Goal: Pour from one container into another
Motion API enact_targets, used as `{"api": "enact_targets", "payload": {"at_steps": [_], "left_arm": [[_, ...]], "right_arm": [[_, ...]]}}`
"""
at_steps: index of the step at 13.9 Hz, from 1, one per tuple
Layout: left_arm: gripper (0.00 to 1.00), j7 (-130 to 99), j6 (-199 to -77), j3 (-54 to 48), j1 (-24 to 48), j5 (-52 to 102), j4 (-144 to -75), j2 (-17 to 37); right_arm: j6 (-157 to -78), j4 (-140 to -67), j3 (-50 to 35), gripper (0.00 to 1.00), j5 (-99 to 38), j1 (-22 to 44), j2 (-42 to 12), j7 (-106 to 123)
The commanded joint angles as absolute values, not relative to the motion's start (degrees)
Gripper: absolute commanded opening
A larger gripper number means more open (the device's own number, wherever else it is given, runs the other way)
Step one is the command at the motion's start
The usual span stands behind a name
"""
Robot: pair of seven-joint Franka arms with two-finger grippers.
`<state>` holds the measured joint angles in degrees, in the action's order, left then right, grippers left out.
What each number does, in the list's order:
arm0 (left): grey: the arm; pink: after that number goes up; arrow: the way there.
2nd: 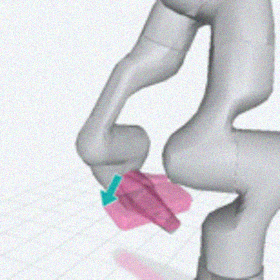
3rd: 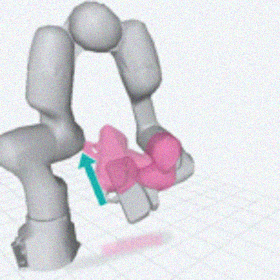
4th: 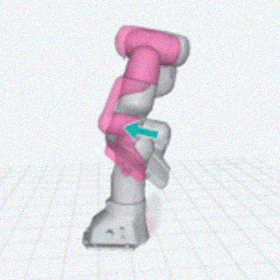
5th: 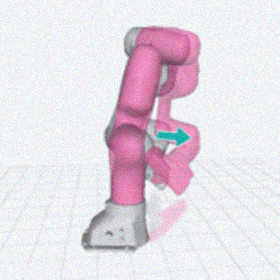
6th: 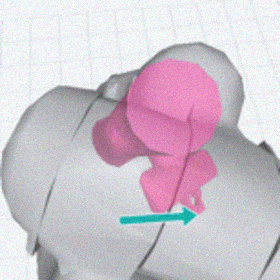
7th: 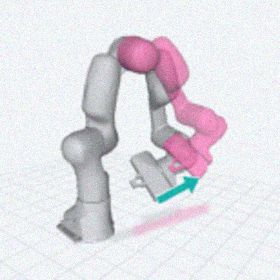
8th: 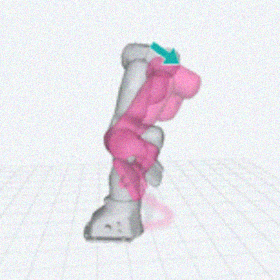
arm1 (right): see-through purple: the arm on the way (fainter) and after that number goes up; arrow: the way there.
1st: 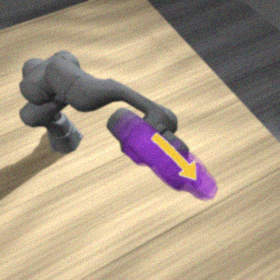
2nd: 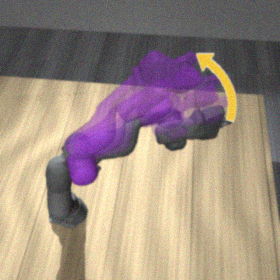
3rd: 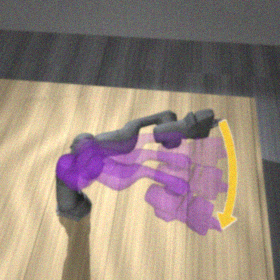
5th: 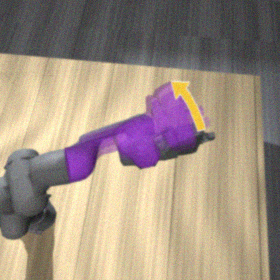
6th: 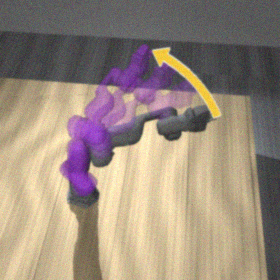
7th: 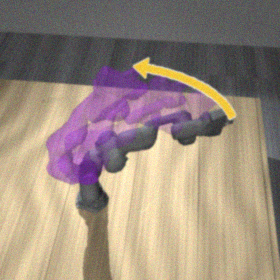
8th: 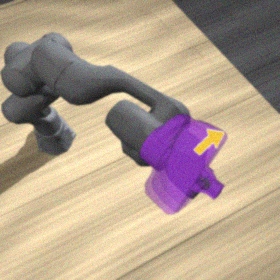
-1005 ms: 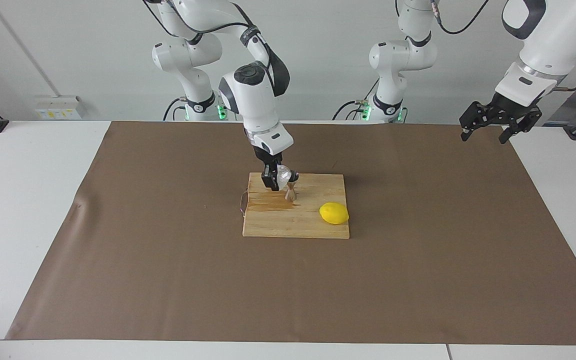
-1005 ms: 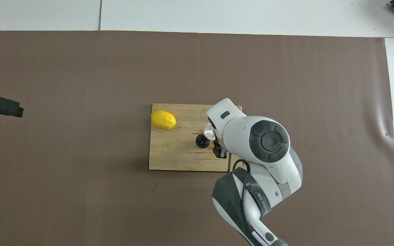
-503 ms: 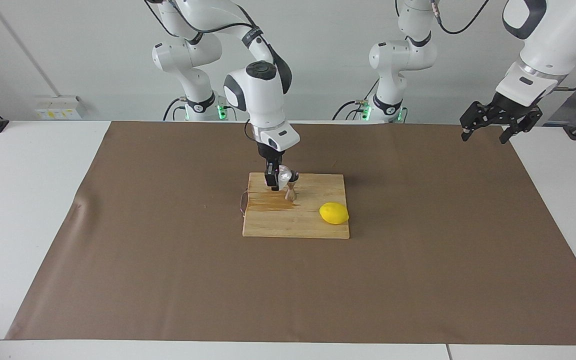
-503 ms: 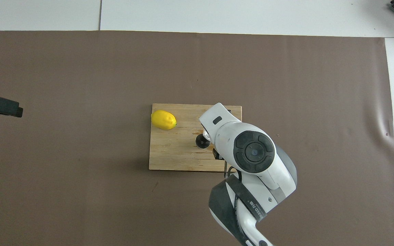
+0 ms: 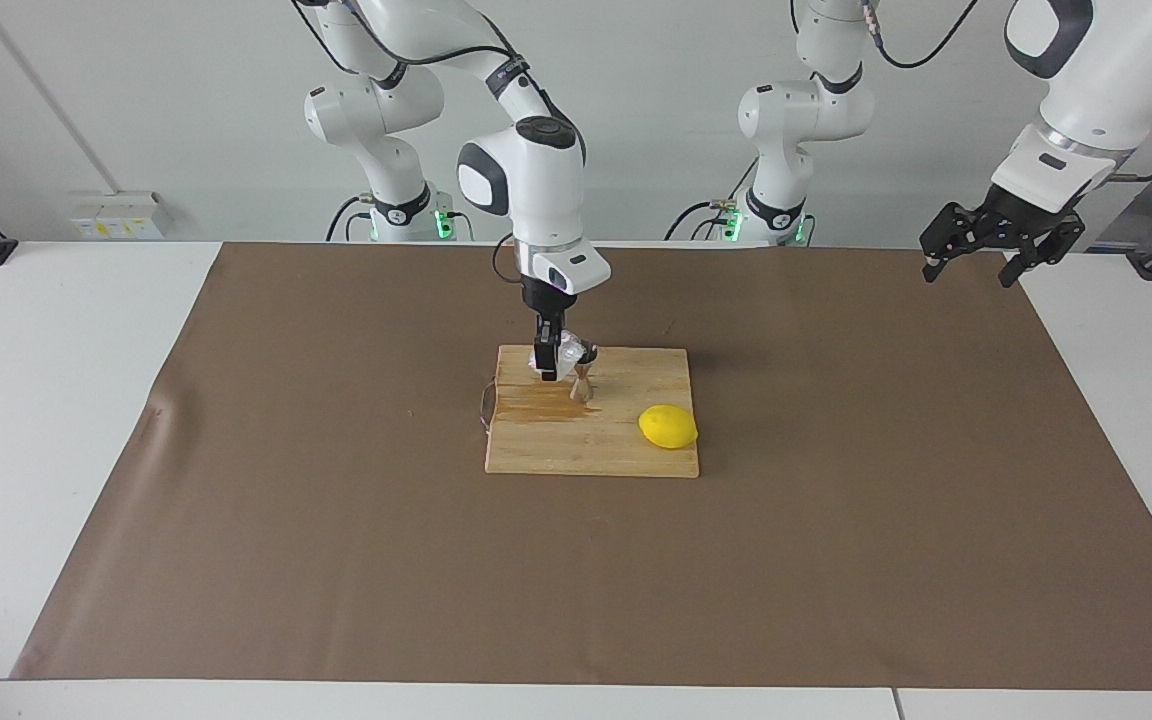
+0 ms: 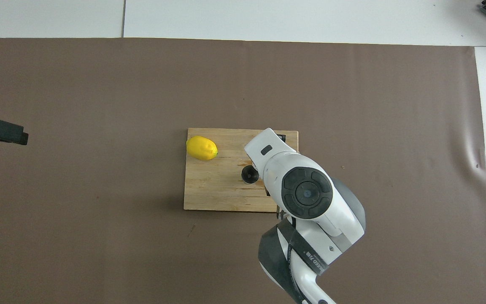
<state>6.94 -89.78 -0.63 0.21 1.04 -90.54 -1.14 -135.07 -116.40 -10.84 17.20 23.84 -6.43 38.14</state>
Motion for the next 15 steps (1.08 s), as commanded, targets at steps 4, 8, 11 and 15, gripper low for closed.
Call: {"api": "enact_targets", "payload": {"at_steps": [4, 8, 11, 15], "left_arm": [[1.0, 7.3, -89.8, -1.0, -0.4, 0.9, -92.5, -2.8], [1.0, 7.3, -89.8, -1.0, -0.4, 0.9, -92.5, -2.8], [1.0, 7.3, -89.8, -1.0, -0.4, 0.9, -92.5, -2.8], [1.0, 7.3, -89.8, -1.0, -0.4, 0.9, -92.5, -2.8]], "right_arm": [[-134.6, -120.3, -11.2, 0.4, 27.1, 25.2, -3.2, 29.6], [-134.5, -121.3, -11.2, 0.39, 29.0, 25.3, -2.5, 29.4], [-134.5, -121.3, -11.2, 0.39, 29.5, 25.3, -2.5, 29.4], [-134.5, -121.4, -11.2, 0.39, 31.3, 25.4, -2.5, 28.3]]}}
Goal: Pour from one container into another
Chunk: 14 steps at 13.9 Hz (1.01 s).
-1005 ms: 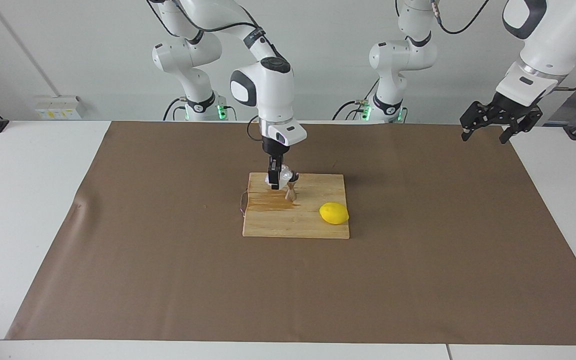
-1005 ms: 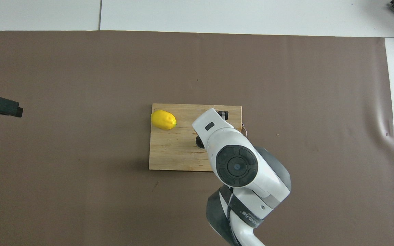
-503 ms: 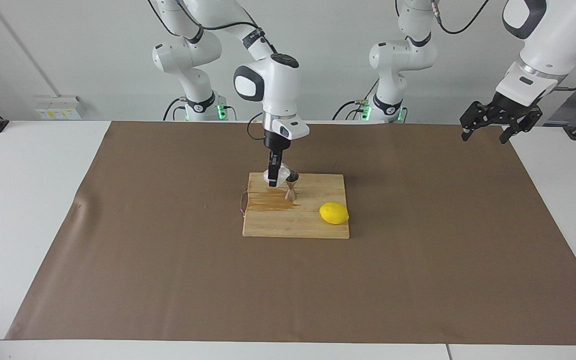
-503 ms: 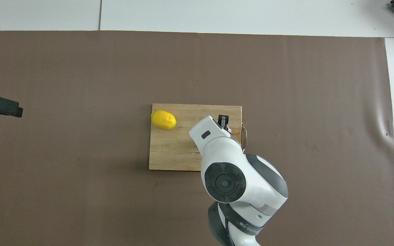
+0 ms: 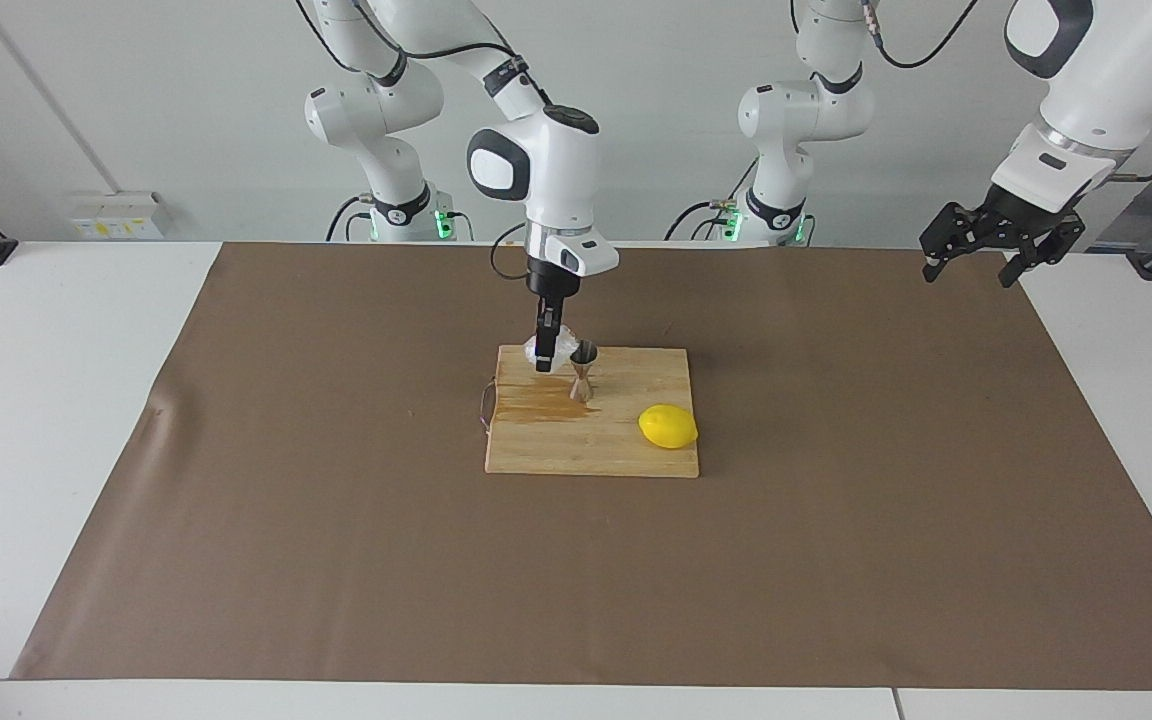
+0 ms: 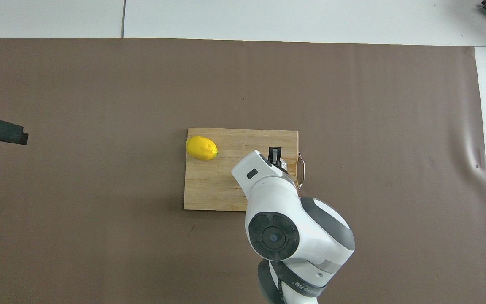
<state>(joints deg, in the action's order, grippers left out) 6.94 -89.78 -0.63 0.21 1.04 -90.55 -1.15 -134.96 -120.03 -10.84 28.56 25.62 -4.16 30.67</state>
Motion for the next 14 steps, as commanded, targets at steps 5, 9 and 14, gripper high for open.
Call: {"api": "enact_targets", "payload": {"at_steps": [5, 9, 14], "left_arm": [[1.0, 7.3, -89.8, -1.0, -0.4, 0.9, -92.5, -2.8], [1.0, 7.3, -89.8, -1.0, -0.4, 0.9, -92.5, -2.8], [1.0, 7.3, -89.8, -1.0, -0.4, 0.9, -92.5, -2.8]], "right_arm": [[-133.6, -121.5, -11.2, 0.39, 34.4, 26.7, -2.4, 26.6], [-133.9, -121.0, -11.2, 0.37, 35.8, 26.8, -3.0, 26.4], [-132.4, -120.4, -11.2, 0.37, 37.1, 27.1, -2.9, 26.1]]}}
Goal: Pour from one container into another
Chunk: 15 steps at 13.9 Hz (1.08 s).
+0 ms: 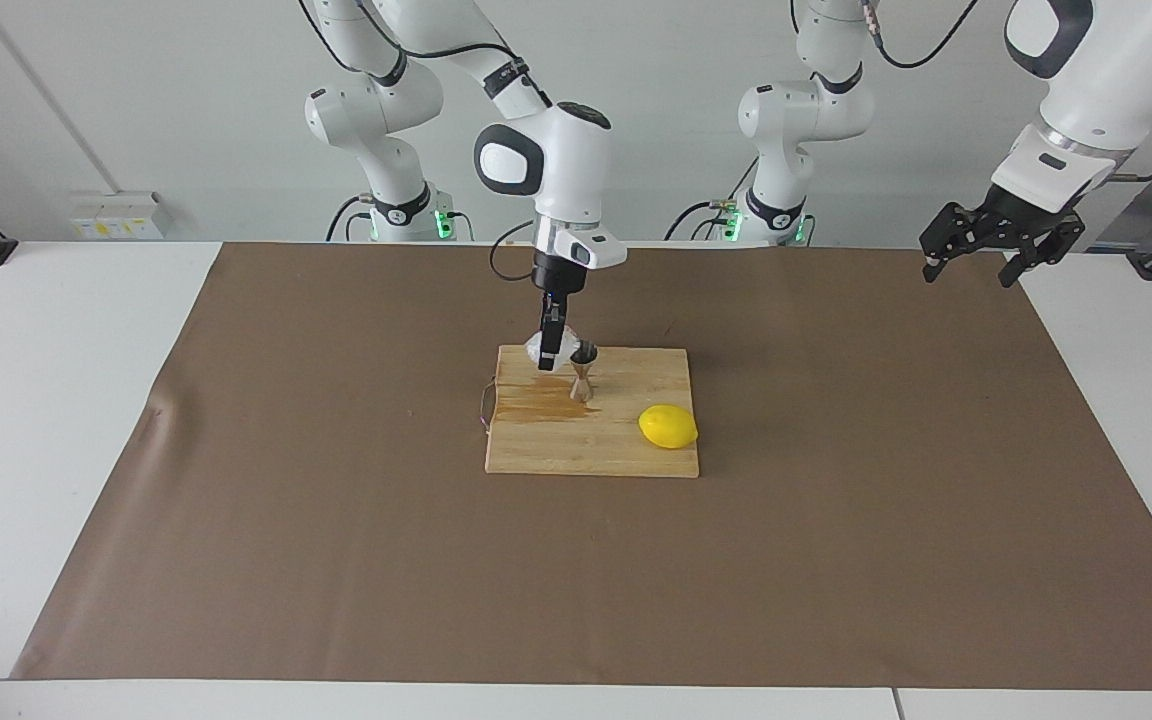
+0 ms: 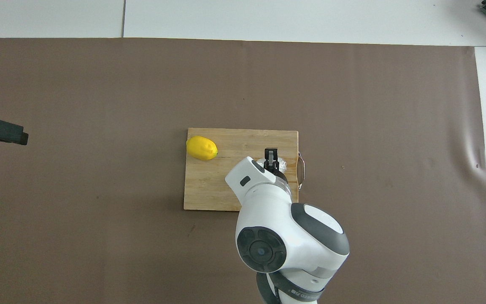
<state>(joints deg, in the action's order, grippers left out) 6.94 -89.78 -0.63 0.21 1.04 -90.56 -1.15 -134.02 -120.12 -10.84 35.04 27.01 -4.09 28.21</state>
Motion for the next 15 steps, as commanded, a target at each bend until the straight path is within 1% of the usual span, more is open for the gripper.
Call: {"api": "enact_targets", "payload": {"at_steps": [1, 7, 9, 15], "left_arm": [[1.0, 7.3, -89.8, -1.0, -0.4, 0.9, -92.5, -2.8], [1.0, 7.3, -89.8, -1.0, -0.4, 0.9, -92.5, -2.8], [1.0, 7.3, -89.8, -1.0, -0.4, 0.9, -92.5, -2.8], [1.0, 7.3, -89.8, -1.0, -0.4, 0.9, -92.5, -2.8]], "right_arm": [[-132.0, -120.1, -11.2, 0.37, 37.2, 27.2, -2.9, 26.2], [-129.8, -119.6, -11.2, 0.37, 38.1, 28.3, -2.8, 26.1], [-128.5, -118.9, -11.2, 0.35, 38.1, 28.9, -2.9, 26.1], [-128.8, -118.7, -11.2, 0.35, 40.8, 29.1, -2.9, 26.1]]}}
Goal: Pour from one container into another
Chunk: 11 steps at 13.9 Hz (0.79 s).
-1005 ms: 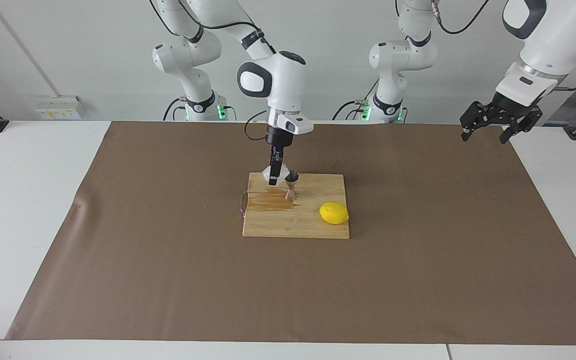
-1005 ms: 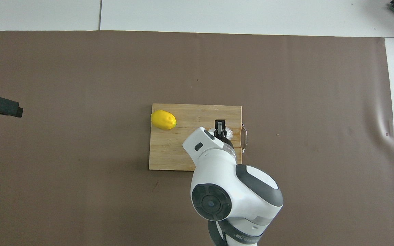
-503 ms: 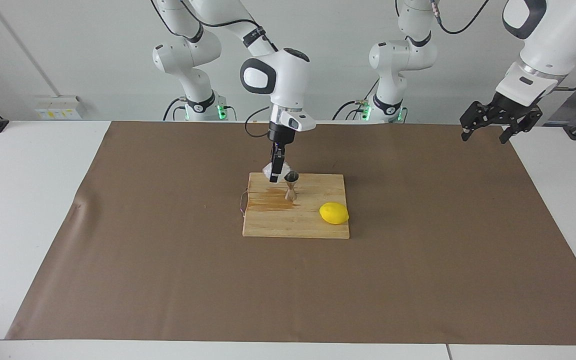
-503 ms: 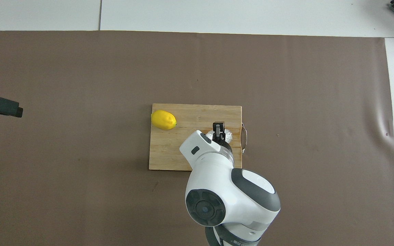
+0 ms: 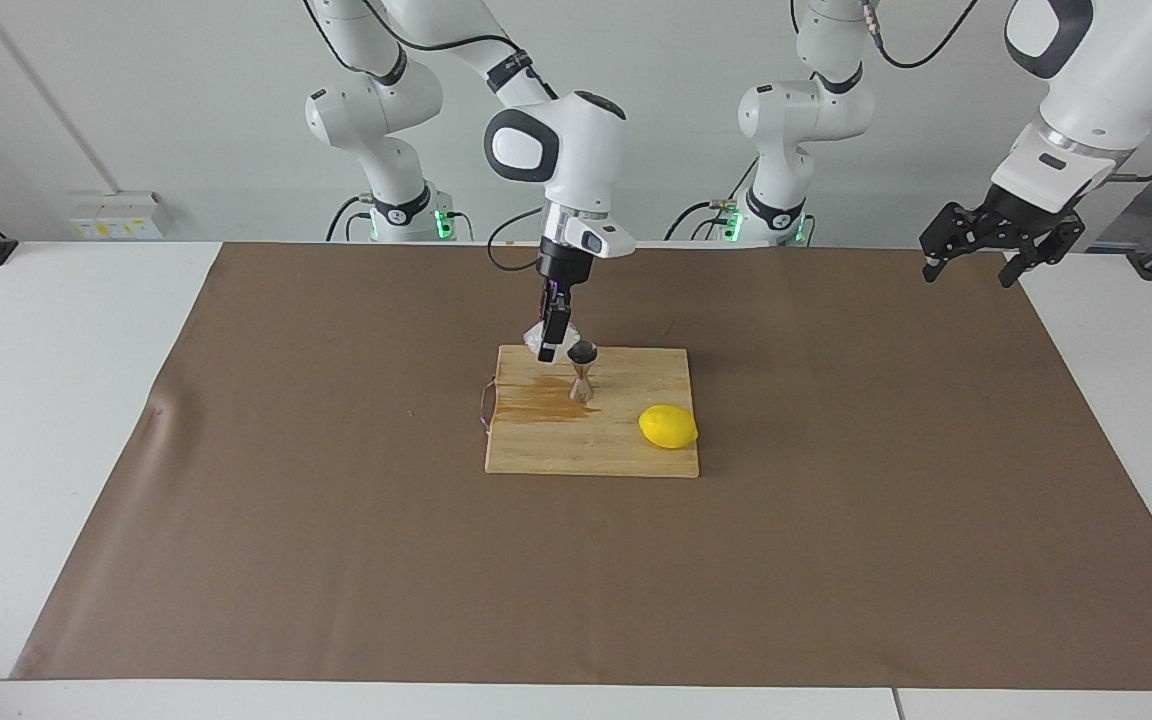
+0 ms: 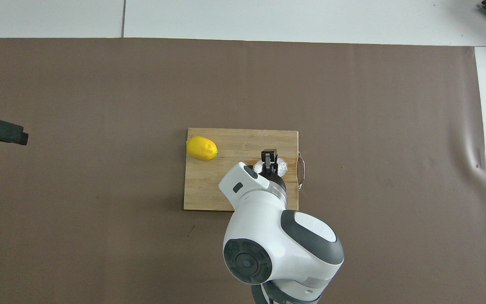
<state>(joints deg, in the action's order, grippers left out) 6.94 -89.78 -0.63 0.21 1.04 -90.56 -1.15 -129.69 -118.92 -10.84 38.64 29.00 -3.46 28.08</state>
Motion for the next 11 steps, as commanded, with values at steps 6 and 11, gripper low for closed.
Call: {"api": "enact_targets", "payload": {"at_steps": [6, 11], "left_arm": [[1.0, 7.3, -89.8, -1.0, -0.4, 0.9, -92.5, -2.8], [1.0, 7.3, -89.8, -1.0, -0.4, 0.9, -92.5, -2.8]], "right_arm": [[-128.5, -117.6, -11.2, 0.35, 42.0, 29.2, -3.2, 26.1], [-128.2, -116.5, -11.2, 0.35, 42.3, 29.2, -3.7, 26.1]]}}
